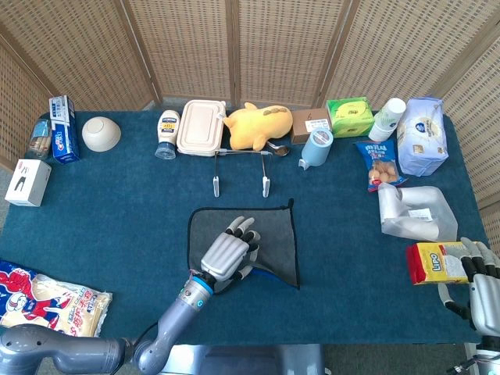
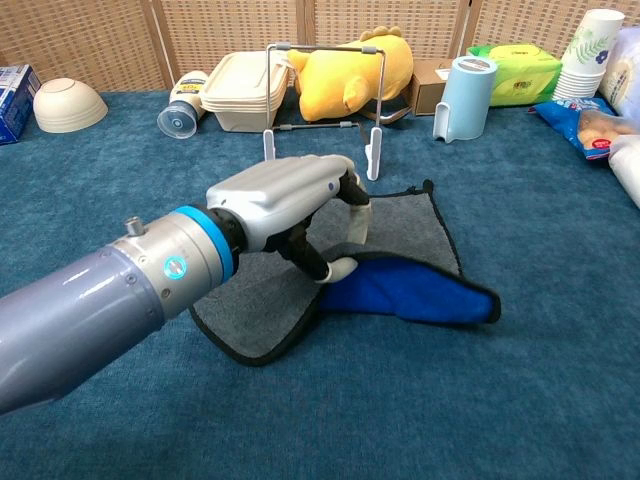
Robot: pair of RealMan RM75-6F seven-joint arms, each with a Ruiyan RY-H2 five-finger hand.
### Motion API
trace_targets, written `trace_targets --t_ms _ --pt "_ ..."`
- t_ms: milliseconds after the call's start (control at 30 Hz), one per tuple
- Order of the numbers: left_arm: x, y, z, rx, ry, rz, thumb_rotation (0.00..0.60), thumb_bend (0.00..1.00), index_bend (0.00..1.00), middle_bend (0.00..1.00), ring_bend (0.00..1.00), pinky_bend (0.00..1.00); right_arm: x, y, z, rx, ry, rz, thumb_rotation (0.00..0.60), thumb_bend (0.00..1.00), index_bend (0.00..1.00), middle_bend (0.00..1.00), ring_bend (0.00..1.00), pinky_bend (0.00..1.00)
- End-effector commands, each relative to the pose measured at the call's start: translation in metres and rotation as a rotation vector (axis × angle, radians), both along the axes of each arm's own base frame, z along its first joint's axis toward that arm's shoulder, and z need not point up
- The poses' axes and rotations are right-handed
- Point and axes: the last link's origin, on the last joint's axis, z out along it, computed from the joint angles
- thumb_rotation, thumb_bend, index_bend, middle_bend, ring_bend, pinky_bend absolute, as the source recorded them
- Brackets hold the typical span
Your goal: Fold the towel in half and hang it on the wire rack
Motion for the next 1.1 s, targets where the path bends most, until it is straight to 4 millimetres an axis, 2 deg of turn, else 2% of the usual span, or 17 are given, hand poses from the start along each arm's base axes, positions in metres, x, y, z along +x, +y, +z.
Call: trace_targets --t_ms 33,333,867,1100 --pt "0.002 0.01 0.001 0.029 0.017 -0.017 0.6 0.46 0.55 0.27 0.05 0.01 -0.001 0.0 0.001 -0.003 -0.003 -0.003 0.6 0.35 0.24 0.11 0.0 0.0" --pt "-0.004 0.028 -0.004 0.067 0.082 -0.023 0.6 0.44 0.54 0.23 0.0 0.0 -0.004 0.001 0.002 -0.006 -0.008 -0.012 0.6 0.35 0.24 0.11 0.0 0.0" --pt "-0.003 0.066 -0.01 0.143 0.149 -0.044 0.6 0.43 0.53 0.2 0.0 0.0 -0.008 0.005 0.005 -0.023 -0.016 -0.03 0.6 0.35 0.24 0.11 0.0 0.0" --pt "-0.003 0.075 -0.013 0.156 0.17 -0.045 0.6 0.43 0.53 0.19 0.0 0.0 -0.008 0.006 0.005 -0.025 -0.018 -0.034 0.6 0.35 0.24 0.11 0.0 0.0"
